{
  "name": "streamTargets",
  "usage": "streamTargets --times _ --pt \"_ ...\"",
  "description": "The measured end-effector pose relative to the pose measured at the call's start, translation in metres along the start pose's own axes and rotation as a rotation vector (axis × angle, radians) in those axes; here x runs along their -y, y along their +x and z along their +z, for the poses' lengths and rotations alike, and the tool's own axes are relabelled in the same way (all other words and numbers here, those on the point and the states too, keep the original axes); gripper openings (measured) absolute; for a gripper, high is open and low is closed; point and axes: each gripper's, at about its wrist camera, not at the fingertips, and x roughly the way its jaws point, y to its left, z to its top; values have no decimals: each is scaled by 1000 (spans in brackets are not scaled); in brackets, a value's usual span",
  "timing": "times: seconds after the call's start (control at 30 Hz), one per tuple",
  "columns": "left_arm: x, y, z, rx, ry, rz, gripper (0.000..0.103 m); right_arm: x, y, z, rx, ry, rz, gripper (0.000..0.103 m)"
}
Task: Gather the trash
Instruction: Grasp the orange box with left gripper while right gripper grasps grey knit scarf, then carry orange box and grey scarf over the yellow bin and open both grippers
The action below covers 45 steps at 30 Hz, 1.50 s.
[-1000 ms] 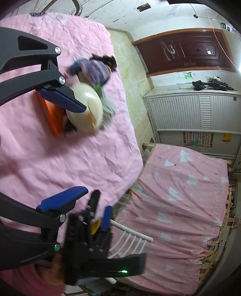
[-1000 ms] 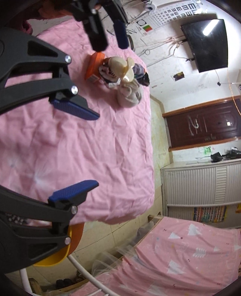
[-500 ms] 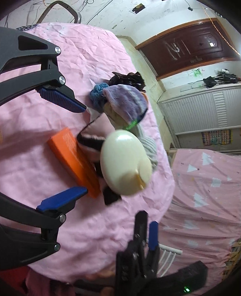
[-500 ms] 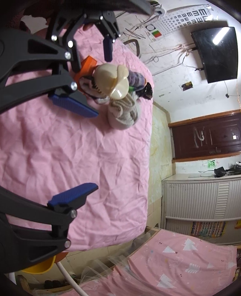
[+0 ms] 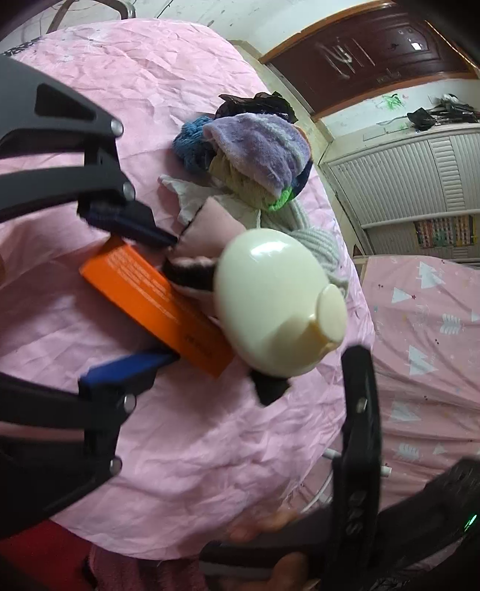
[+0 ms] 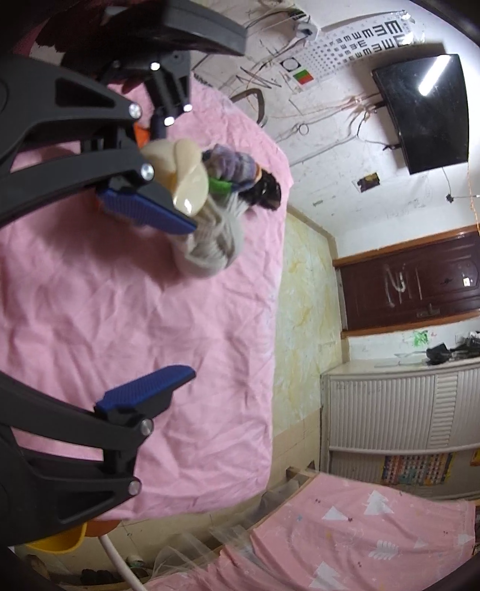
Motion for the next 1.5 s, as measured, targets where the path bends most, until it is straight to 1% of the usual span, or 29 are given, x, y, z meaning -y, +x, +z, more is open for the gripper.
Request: streamTargets --times 0.07,0.17,0.23,0.37,0.5,0.53,0.6,0.77,0.93,1.0,1.1,1.27,1.5 --pt "1 -3 -2 2 -7 -14 35 -5 9 6 -13 -1 29 71" --pt "7 -9 -11 15 -16 -44 20 -9 21 15 -31 19 76 71" --pt "13 -15 -18 24 -8 -51 15 -11 33 24 -51 44 118 71" --pt "18 -20 -28 38 -10 -55 13 -14 56 35 -115 78 177 71" --pt "24 -30 -39 56 -34 -65 13 -17 78 32 -192 94 203 70" --pt "26 -34 -43 63 -40 -70 13 -17 82 29 -206 97 209 65" --pt "27 -40 -52 70 -54 -71 13 -17 85 24 -223 109 242 60" --pt "31 -52 -71 84 -84 -57 13 -22 75 19 -205 76 228 56" --pt "31 -68 -82 107 -101 -41 13 -18 56 17 -147 90 216 56" --pt "27 -71 -76 122 -105 -38 13 -14 46 18 -122 100 212 56" --pt "30 -87 -80 156 -100 -35 13 -7 26 18 -74 106 179 56" --pt "38 -100 -76 198 -92 -23 13 11 -3 13 -7 131 142 56" --pt "56 -101 -55 229 -61 -18 13 44 -42 -3 68 187 107 56"
